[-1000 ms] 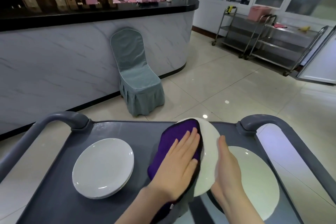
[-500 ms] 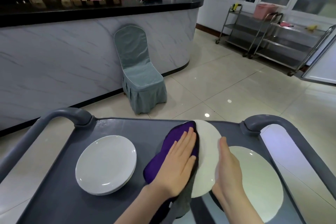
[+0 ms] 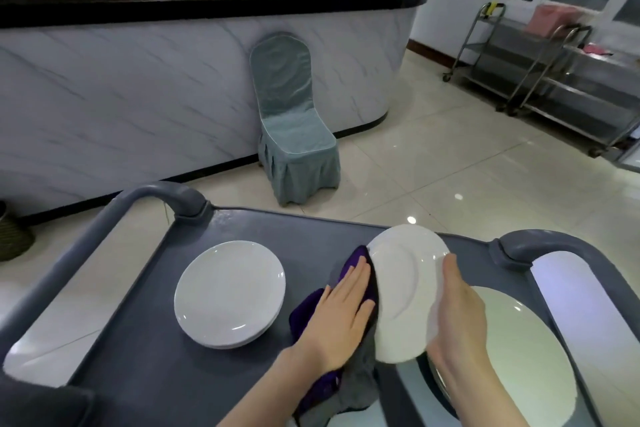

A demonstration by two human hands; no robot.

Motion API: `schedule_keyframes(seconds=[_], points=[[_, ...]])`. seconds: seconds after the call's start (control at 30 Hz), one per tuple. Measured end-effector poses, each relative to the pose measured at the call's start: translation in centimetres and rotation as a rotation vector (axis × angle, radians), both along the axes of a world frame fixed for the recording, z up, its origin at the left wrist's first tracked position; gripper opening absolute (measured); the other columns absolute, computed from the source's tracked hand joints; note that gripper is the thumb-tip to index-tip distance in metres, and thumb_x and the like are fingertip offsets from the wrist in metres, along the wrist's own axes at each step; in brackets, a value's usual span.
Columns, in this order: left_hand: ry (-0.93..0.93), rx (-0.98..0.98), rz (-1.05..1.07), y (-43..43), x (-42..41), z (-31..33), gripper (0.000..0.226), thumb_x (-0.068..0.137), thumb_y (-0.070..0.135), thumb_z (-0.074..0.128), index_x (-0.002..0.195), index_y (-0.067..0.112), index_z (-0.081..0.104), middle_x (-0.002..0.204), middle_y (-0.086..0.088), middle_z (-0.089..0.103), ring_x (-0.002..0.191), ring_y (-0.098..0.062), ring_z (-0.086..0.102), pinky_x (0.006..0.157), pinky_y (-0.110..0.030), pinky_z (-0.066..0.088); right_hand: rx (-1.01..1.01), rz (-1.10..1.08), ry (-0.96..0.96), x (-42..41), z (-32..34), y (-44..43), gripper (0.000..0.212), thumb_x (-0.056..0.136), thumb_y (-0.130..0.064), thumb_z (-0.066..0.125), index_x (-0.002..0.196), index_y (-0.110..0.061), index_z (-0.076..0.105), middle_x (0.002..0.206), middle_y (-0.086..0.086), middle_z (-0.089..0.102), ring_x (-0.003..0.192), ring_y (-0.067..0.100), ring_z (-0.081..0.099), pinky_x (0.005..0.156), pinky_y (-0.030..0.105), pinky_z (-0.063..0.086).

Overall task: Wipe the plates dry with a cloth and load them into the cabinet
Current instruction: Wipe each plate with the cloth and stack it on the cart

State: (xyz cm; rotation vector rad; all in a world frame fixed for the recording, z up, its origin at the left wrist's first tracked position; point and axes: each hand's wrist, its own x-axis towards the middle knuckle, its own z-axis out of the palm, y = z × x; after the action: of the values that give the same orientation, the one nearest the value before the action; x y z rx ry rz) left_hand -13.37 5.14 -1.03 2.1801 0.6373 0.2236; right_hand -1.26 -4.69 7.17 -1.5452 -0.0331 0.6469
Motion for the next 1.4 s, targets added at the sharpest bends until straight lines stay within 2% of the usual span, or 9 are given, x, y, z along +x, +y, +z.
schedule_keyframes(seconds=[0.1,0.2,0.33,0.5,0.6,0.7,1.03,1.23,1.4], points=[[0.033,-0.087,0.079,3.1,-1.9,-0.5,0.050,0.104,0.029,0.045,0.153,0.025,0.034,0.159,0.013,0.030,0.143,-0.003,0.031,0.120,-0.023,0.019,-0.073,0.154,-0.211,-0.1,-0.3,1.1,0.028,0.093,-0.033,0.067,0.076,-0.011,0.069,0.060,-0.009,0.065,0.061,0.016,0.054,0.055,0.027,0.041],[-0.170,-0.408,0.384,5.3,-3.8,0.5,0.025,0.101,0.018,0.053,0.123,0.017,0.066,0.119,-0.001,0.070,0.103,-0.007,0.067,0.096,-0.024,0.051,-0.196,0.381,-0.486,-1.4,-0.9,2.6,0.017,0.091,-0.024,0.068,0.077,-0.014,0.071,0.068,-0.003,0.068,0.065,0.013,0.058,0.058,0.021,0.043],[-0.465,-0.866,0.689,7.3,-7.0,2.8,0.018,0.101,0.022,0.054,0.111,0.013,0.067,0.096,-0.014,0.073,0.082,-0.026,0.074,0.067,-0.032,0.060,-0.233,0.717,-1.079,-5.1,-2.4,4.6,0.022,0.094,-0.019,0.066,0.114,-0.013,0.075,0.088,0.004,0.076,0.076,0.014,0.068,0.066,0.005,0.041],[-0.473,-0.870,0.840,8.8,-11.0,3.1,0.020,0.089,0.016,0.071,0.108,0.010,0.069,0.091,-0.010,0.076,0.079,-0.028,0.075,0.062,-0.034,0.060,-0.069,0.961,-1.548,-9.0,-5.2,6.8,0.051,0.075,-0.003,0.084,0.124,-0.007,0.070,0.123,0.002,0.072,0.107,0.017,0.071,0.077,0.033,0.061],[-0.467,-0.888,0.919,9.8,-13.2,1.9,0.022,0.085,-0.002,0.065,0.104,0.008,0.070,0.084,-0.010,0.077,0.070,-0.027,0.075,0.055,-0.027,0.057,-0.087,1.152,-1.526,-10.0,-6.2,8.6,0.053,0.078,-0.014,0.084,0.128,-0.012,0.068,0.131,-0.001,0.068,0.117,0.018,0.066,0.089,0.039,0.059],[-0.453,-0.917,1.012,10.8,-15.3,0.1,0.025,0.084,-0.003,0.064,0.105,0.010,0.071,0.092,-0.014,0.076,0.072,-0.029,0.075,0.055,-0.029,0.057,-0.340,1.350,-1.296,-10.2,-6.9,10.5,0.061,0.091,-0.061,0.055,0.145,-0.034,0.050,0.154,-0.017,0.042,0.145,0.007,0.035,0.123,0.033,0.013],[-0.396,-0.808,1.054,13.5,-19.9,-5.3,0.027,0.088,0.007,0.064,0.107,0.025,0.068,0.091,0.002,0.076,0.078,-0.017,0.074,0.059,-0.026,0.057,-0.408,0.583,-0.306,-10.1,-12.5,13.7,0.025,0.087,-0.007,0.069,0.110,-0.016,0.072,0.092,-0.003,0.073,0.081,0.018,0.068,0.072,0.031,0.055],[-0.236,-0.555,1.016,14.5,-20.7,-7.0,0.025,0.086,0.013,0.068,0.105,0.029,0.068,0.096,-0.002,0.066,0.090,-0.021,0.067,0.073,-0.036,0.059,-0.385,0.506,-0.359,-11.6,-14.1,14.4,0.037,0.084,-0.004,0.069,0.099,-0.038,0.072,0.095,0.005,0.069,0.085,0.021,0.067,0.076,0.027,0.050],[-0.162,-0.369,1.022,14.5,-20.9,-7.4,0.028,0.087,0.010,0.065,0.107,0.030,0.067,0.096,0.000,0.062,0.079,-0.004,0.061,0.072,-0.016,0.045,-0.380,0.483,-0.404,-12.1,-14.8,14.5,0.033,0.084,-0.003,0.071,0.105,-0.028,0.075,0.092,0.005,0.057,0.075,0.012,0.061,0.064,0.002,0.040]])
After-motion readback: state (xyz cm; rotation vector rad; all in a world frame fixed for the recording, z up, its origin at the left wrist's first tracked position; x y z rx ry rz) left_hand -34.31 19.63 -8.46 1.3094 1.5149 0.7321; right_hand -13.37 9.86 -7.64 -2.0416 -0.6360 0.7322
